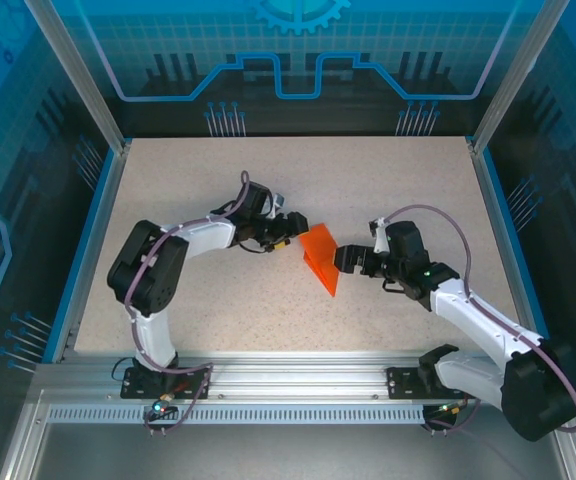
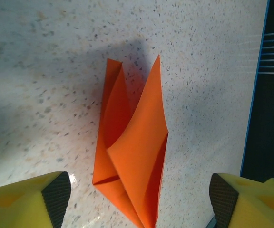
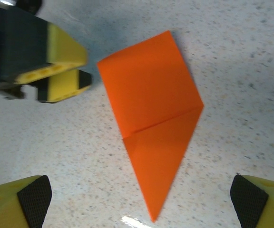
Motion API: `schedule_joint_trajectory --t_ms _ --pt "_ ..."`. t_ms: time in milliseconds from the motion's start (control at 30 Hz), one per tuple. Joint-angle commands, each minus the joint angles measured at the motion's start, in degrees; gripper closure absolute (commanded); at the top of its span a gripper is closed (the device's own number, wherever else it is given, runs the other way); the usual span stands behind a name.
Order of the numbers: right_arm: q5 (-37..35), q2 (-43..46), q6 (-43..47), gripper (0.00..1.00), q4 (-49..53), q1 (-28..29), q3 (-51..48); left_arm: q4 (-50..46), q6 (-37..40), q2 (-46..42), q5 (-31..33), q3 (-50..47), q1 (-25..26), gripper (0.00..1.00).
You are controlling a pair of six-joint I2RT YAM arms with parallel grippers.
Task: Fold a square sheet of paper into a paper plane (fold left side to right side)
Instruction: Pick up the paper from the center of the table.
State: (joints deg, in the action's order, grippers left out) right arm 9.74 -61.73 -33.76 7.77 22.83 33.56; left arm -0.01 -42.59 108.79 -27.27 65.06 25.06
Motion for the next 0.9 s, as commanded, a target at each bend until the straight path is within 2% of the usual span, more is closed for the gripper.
schedule_joint_trajectory --t_ms 0,133,233,333,500,667,767,867 --pt "3.82 -0.55 -1.27 0.0 -3.37 -0.62 0.08 0.56 -0.5 3.23 -1.84 2.98 0.96 0.31" --pt "4.31 -2.25 0.86 0.0 -0.46 -0.5 2.31 0.73 0.49 5.38 -2.1 4.24 1.39 0.56" --pt "4.15 -3.58 1.85 0.0 1.63 -0.56 3.89 0.02 2.95 4.28 0.75 3.39 1.37 0.75" --pt "5.44 -5.24 2.76 0.0 2.43 -1.35 5.23 -0.52 5.98 1.98 1.95 2.04 1.31 0.85" --pt "11.43 -8.51 4.56 0.02 1.45 -4.84 7.32 1.56 10.88 -2.33 -0.01 -1.17 1.18 0.9" --pt "18.49 -13.52 10.71 0.04 0.29 -8.57 10.16 4.52 15.52 -5.71 -5.81 -4.51 0.63 0.91" --pt "18.65 -17.43 14.99 0.06 2.22 -9.03 12.9 5.45 18.19 -7.46 -9.26 -6.17 0.39 0.91" --pt "22.29 -20.79 16.24 0.08 -2.06 -9.68 12.87 5.74 20.53 -9.21 -12.07 -7.27 0.41 0.91"
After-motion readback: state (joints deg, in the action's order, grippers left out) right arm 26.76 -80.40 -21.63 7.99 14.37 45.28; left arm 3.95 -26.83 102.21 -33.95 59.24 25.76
